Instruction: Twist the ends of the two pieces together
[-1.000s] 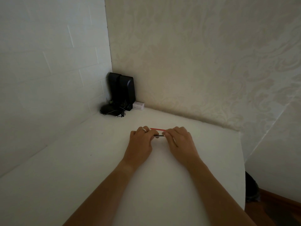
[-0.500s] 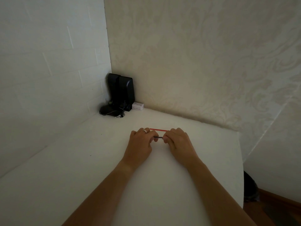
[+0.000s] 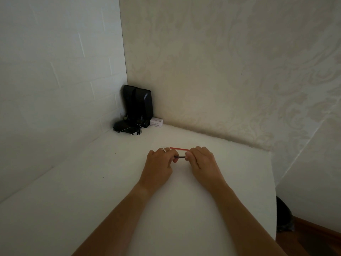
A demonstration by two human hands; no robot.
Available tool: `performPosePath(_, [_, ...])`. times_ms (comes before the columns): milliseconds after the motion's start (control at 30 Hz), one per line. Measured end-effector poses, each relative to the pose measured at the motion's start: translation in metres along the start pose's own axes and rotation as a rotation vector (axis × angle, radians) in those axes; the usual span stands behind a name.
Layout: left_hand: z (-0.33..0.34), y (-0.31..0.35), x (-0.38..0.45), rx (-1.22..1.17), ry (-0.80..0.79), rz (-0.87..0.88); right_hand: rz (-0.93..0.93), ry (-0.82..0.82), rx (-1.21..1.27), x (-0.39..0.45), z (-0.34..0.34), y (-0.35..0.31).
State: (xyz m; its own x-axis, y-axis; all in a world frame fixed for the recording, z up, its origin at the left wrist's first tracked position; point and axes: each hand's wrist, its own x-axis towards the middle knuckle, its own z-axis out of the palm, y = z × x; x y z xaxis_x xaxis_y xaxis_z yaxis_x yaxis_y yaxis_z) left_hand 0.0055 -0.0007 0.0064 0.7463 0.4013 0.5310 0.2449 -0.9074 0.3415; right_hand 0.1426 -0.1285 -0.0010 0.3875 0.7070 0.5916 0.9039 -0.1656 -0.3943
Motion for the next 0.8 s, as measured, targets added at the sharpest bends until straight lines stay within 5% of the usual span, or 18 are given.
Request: performPosePath(800, [0.0018,-0.0008,0.0001,0.026,0.000,0.001,-0.002,-0.077,0.036,-0.0019,-0.0077,-0.0052])
